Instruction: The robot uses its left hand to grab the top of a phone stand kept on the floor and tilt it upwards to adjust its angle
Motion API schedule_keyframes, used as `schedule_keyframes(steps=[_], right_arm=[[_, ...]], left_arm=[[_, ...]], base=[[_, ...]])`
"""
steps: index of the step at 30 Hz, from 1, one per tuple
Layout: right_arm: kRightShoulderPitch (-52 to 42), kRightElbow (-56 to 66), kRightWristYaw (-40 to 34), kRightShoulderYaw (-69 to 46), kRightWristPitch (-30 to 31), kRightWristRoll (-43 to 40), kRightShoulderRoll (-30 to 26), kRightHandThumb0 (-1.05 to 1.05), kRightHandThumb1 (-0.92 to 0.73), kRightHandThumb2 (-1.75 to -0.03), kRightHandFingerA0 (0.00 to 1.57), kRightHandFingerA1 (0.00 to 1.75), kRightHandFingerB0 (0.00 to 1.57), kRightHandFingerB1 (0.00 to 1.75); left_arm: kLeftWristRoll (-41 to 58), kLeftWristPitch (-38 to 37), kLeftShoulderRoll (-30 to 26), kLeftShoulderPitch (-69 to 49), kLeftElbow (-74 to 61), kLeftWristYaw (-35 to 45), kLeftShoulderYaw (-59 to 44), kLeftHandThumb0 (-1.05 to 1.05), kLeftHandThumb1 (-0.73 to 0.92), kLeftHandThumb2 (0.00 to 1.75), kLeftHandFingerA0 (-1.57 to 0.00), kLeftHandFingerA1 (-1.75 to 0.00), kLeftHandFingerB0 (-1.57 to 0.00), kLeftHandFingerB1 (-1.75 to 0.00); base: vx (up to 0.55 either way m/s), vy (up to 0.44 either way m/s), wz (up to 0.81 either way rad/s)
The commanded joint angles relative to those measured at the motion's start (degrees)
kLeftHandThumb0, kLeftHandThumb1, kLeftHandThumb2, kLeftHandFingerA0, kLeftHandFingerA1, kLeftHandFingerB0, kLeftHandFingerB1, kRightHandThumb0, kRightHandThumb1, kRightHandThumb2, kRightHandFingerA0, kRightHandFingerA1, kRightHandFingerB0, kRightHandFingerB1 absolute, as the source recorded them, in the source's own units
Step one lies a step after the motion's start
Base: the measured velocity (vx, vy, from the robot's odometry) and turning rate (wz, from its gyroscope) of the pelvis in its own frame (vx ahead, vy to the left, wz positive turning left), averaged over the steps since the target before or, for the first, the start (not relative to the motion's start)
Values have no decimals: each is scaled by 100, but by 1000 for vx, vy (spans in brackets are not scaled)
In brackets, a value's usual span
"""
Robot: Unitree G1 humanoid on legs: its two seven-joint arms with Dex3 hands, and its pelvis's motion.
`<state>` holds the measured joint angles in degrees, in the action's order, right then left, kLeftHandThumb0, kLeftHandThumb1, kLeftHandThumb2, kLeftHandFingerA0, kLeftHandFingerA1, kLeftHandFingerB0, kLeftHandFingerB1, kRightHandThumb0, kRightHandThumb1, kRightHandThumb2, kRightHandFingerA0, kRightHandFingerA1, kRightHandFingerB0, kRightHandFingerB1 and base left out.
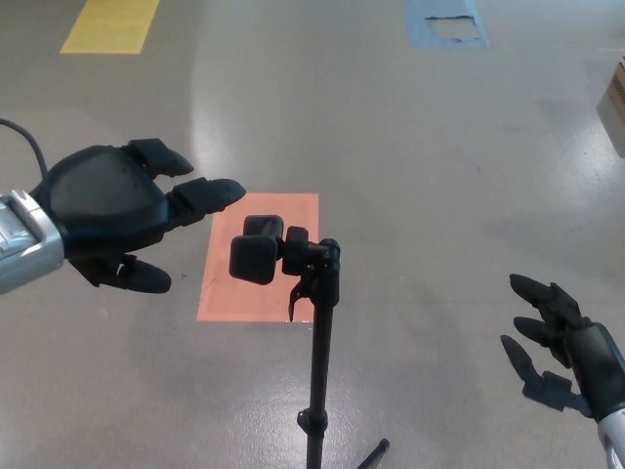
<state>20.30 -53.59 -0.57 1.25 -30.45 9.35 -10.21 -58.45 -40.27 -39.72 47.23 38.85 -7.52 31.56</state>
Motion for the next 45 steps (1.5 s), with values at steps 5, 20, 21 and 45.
schedule_keyframes(steps=[5, 20, 21, 45], right_arm=[[50, -18, -46, -33, 17, -7, -94, -67, -83, -64, 28, 36, 16, 29], [75, -45, 67, -91, 31, -140, -32, -70, -68, -89, 19, 45, 12, 40], [76, -41, 74, -93, 37, -145, -30, -70, -68, -89, 19, 45, 12, 40], [96, 30, 104, -66, 79, -113, -74, -66, -84, -64, 25, 36, 15, 29]], left_arm=[[-109, 132, -9, 67, -36, -29, 104, -85, 73, 110, -9, -28, 0, -17], [67, 106, 45, 148, -130, -299, -96, -85, 71, 106, -9, -41, -2, -22], [70, 99, 46, 148, -130, -306, -103, -85, 71, 106, -9, -41, -2, -22], [16, 35, 74, 17, -439, -143, -64, -87, 71, 104, -14, -43, -4, -26]], base=[[0, 0, 0], [0, 0, 0], [0, 0, 0], [0, 0, 0]])
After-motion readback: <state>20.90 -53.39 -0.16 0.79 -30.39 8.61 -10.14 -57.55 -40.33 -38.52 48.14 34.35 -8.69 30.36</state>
